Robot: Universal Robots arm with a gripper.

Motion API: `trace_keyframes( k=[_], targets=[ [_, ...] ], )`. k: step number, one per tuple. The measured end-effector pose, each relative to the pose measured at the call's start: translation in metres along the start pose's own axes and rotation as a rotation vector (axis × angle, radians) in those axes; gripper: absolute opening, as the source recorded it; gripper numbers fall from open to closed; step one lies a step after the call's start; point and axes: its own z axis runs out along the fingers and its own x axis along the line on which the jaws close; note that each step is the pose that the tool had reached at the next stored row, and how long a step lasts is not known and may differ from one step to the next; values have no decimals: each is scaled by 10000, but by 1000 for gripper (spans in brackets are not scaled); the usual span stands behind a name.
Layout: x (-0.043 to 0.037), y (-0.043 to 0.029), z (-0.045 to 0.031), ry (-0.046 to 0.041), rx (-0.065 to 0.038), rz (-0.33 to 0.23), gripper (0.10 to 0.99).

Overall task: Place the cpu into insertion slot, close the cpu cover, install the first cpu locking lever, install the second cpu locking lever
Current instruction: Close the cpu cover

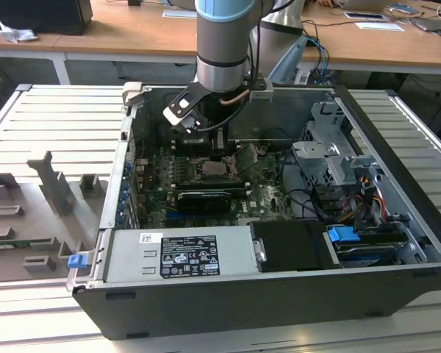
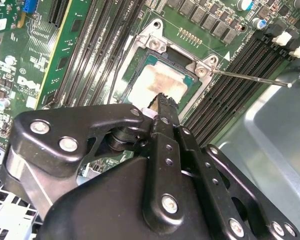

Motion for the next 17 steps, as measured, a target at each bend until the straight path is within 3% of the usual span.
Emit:
trace_keyframes(
  k=[12, 17],
  targets=[
    [13, 10, -196, -1, 0, 1, 106],
    [15, 179, -210, 0, 18, -6, 106]
  ],
)
